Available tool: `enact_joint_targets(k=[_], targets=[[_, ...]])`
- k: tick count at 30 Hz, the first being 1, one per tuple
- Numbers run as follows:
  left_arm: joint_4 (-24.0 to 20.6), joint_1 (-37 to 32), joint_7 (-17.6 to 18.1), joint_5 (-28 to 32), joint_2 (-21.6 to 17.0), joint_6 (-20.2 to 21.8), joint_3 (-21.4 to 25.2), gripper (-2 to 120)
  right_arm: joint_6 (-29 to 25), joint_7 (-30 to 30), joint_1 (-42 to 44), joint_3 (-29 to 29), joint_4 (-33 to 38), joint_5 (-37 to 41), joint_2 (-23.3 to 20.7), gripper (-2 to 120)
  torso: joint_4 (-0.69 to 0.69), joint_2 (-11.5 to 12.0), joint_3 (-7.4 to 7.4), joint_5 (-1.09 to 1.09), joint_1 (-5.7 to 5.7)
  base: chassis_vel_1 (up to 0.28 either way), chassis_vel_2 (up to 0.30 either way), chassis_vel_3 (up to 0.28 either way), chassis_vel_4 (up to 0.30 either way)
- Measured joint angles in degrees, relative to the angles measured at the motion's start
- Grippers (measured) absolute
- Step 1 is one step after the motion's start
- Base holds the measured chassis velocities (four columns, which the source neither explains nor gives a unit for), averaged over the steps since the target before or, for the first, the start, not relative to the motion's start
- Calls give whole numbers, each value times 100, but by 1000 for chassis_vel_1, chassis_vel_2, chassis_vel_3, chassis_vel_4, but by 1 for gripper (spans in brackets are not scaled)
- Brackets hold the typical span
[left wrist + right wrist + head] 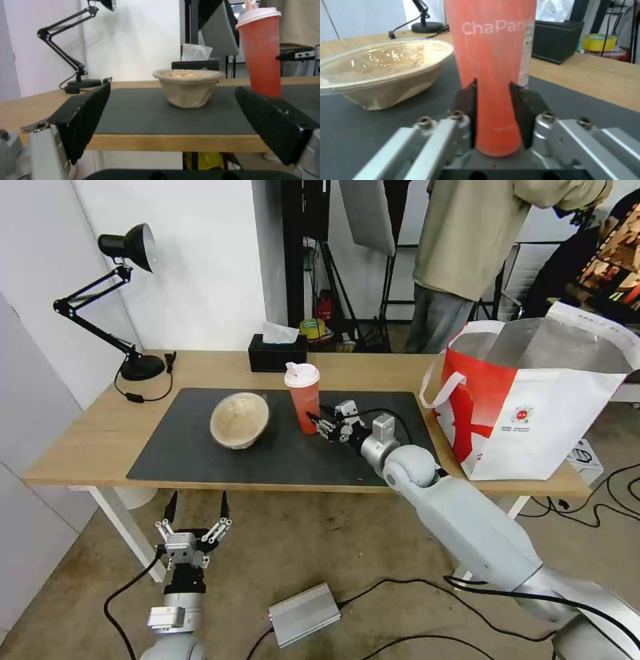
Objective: Pick up the trash from the table and place it into the takeout bag.
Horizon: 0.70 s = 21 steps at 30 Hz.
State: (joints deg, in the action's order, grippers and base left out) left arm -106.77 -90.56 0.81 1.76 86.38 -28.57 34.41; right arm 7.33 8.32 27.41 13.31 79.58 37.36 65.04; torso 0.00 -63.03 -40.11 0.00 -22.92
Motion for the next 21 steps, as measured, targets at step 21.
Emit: enact_joint_targets(k=[21], targets=[[71, 44, -6, 39, -63, -3, -15, 100, -90, 64, -65, -5, -229, -78, 122, 0, 0, 0, 0, 0, 0, 0, 0, 0, 0]])
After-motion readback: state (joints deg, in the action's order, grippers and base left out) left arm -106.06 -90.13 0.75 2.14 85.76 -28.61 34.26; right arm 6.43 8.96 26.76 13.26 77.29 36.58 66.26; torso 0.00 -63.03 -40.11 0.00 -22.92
